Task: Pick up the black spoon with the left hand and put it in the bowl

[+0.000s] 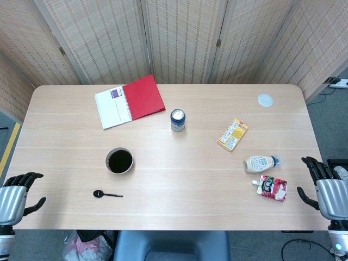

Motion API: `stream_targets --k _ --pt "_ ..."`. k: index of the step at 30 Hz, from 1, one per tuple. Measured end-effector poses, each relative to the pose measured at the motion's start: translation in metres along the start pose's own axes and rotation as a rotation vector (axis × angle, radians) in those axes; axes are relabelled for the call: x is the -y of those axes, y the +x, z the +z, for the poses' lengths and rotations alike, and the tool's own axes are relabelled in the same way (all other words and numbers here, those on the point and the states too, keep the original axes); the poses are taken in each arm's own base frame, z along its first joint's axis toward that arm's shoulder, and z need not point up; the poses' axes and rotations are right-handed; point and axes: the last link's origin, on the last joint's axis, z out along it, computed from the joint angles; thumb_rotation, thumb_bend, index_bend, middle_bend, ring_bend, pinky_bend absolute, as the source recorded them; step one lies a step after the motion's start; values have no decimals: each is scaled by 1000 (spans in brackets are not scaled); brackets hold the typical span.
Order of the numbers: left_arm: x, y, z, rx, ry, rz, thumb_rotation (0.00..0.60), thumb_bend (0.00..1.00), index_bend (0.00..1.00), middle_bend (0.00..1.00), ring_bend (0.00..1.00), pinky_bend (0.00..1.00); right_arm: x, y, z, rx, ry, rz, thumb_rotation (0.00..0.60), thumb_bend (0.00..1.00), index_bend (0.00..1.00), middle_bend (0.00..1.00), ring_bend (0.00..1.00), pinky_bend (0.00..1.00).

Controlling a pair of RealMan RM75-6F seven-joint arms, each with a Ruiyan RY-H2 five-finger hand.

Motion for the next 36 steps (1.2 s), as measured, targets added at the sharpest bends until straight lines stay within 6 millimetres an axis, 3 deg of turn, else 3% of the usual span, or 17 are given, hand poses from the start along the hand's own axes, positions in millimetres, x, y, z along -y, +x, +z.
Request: stream_targets --k 21,23,26,29,33,36 --pt "-13 7 9 -18 -69 -9 600 250 331 340 326 335 -4 11 -3 -47 11 3 600 228 0 165 197 305" --pt "-16 7 12 -9 -87 -7 600 250 332 351 339 397 -5 13 -2 -49 13 -1 600 228 0 165 197 305" --pt "-24 7 18 4 -125 -11 600 250 334 420 420 591 -5 14 0 -49 16 -5 600 228 0 165 198 305" --pt "-32 6 25 21 -167 -12 600 250 345 552 535 789 -5 14 1 -49 20 -7 600 228 0 165 198 305" --pt "-43 1 35 61 -215 -17 600 250 355 733 685 937 -6 14 2 -45 19 -8 600 228 0 165 198 305" --pt "-53 -5 43 105 -246 -28 600 250 373 826 760 989 -6 13 2 -38 20 -8 600 228 0 165 198 305"
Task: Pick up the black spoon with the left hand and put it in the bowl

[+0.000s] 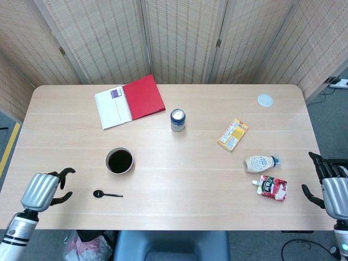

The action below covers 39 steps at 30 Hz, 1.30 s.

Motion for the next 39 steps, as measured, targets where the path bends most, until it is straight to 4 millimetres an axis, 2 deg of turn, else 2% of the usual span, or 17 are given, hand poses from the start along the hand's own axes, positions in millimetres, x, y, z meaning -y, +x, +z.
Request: stream_targets --k 4,11,21,29,39 --pt "-11 -10 18 53 -34 -12 600 250 417 908 849 1000 -1 -1 0 5 -1 1 600 228 0 165 198 305" --pt "-29 -30 40 110 -64 -34 600 250 446 965 900 1000 -2 0 -1 1 -5 6 600 228 0 166 198 305" --pt "-51 -56 50 215 -90 -9 600 252 455 1000 935 1000 -5 -4 -1 11 -8 9 600 228 0 168 202 305" --pt "-64 -74 58 271 -103 6 600 291 467 1000 938 1000 -8 -7 -2 15 -18 12 600 228 0 168 204 305" --pt "-72 -94 65 322 -79 31 600 318 498 1000 949 1000 -12 -8 -5 21 -34 11 600 228 0 168 206 305"
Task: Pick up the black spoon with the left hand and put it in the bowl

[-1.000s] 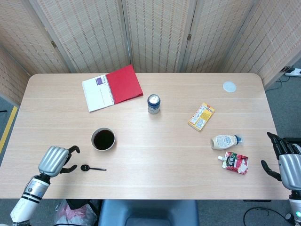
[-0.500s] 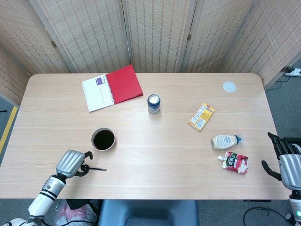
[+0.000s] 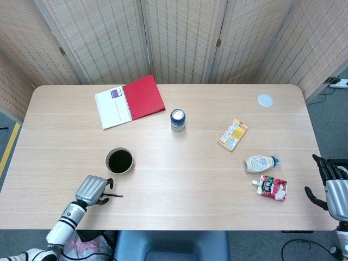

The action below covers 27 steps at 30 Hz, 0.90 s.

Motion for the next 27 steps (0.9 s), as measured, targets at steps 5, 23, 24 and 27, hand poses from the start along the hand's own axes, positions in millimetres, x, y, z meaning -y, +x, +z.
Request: stream_targets --k 5,23,24,27 --pt "-4 -6 6 11 14 26 600 324 507 1000 951 1000 -1 -2 0 6 -4 2 600 228 0 169 208 305" --pt "-20 -12 18 36 44 139 600 340 521 1000 953 1000 -7 -2 -2 10 -22 4 600 228 0 168 211 305" --pt "-21 -12 18 35 45 150 600 340 524 1000 953 1000 -7 -2 -3 10 -23 4 600 228 0 169 212 305" --pt "-23 -10 18 29 49 196 600 341 526 1000 953 1000 -8 -2 -3 11 -28 4 600 228 0 168 213 305"
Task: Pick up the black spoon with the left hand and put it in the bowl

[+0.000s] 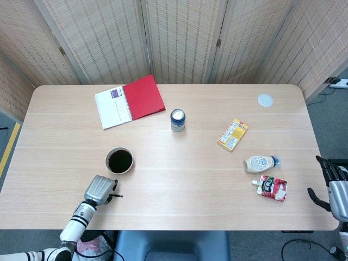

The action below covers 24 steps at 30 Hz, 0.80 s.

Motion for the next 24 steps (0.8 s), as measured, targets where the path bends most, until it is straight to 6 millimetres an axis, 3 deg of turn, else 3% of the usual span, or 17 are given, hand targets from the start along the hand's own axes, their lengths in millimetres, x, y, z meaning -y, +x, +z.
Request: stream_targets --k 24 --pt "-23 1 2 52 51 67 600 362 545 1000 955 1000 -7 0 -5 -2 -22 4 600 223 0 168 213 305"
